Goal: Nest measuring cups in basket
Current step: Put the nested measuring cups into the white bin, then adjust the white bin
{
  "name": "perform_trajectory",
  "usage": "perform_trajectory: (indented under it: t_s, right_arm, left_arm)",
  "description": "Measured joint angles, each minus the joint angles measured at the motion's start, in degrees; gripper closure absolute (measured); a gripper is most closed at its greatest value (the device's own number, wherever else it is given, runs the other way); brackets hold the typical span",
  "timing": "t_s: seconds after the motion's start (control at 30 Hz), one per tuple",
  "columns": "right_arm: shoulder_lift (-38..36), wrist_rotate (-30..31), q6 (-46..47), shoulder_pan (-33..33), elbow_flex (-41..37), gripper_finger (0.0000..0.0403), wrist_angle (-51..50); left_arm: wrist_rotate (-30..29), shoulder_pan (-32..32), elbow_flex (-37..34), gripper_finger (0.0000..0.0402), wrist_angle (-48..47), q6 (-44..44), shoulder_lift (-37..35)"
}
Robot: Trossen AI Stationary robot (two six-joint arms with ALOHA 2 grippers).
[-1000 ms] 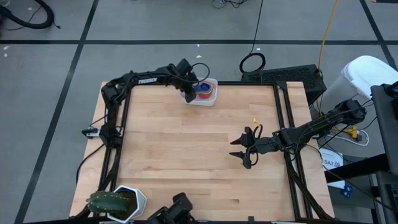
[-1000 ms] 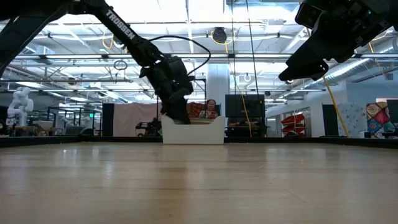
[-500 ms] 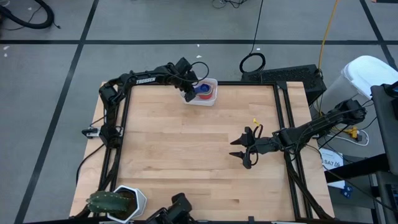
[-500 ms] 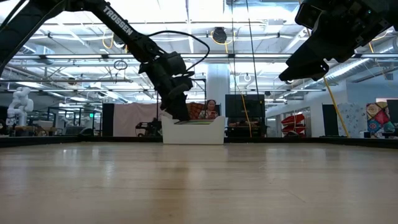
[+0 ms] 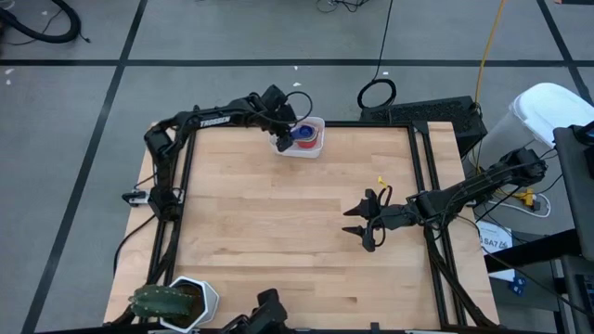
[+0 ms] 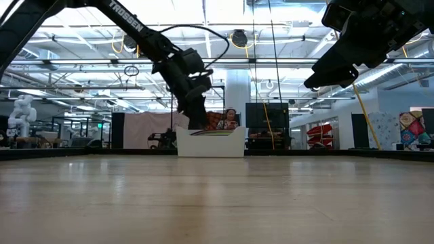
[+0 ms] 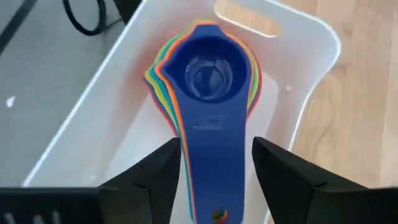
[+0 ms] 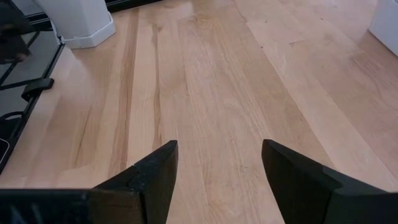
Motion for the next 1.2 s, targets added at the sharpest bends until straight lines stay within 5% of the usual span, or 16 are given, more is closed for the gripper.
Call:
perform_trajectory:
  t_s: [0.3,0.53,0.93,1.2]
  right_arm:
    - [0.0,0.03,-0.16,0.0,0.0,0.0179,0.01]
    - [0.0,0.04,0.16,-0.01,0.0,0.0179,0.02]
    - [0.0,0.11,1.16,0.0,0.02,0.0179,0.16]
    - [0.0,0.15,1.15,0.0,0.0,0.0179,0.28]
  left_arm:
    - [-0.57,-1.31,0.0,0.0218,0.59,-1.92,-6.43]
    - [2.17,-9.14,0.01,0.0253,-2.82,0.34,-8.49]
    - [-5.26,-15.71,-0.1,0.039,-5.56,4.3,-4.11]
    - [-6.21,-15.04,-0.13,0.0398,-5.39,5.7,2.39]
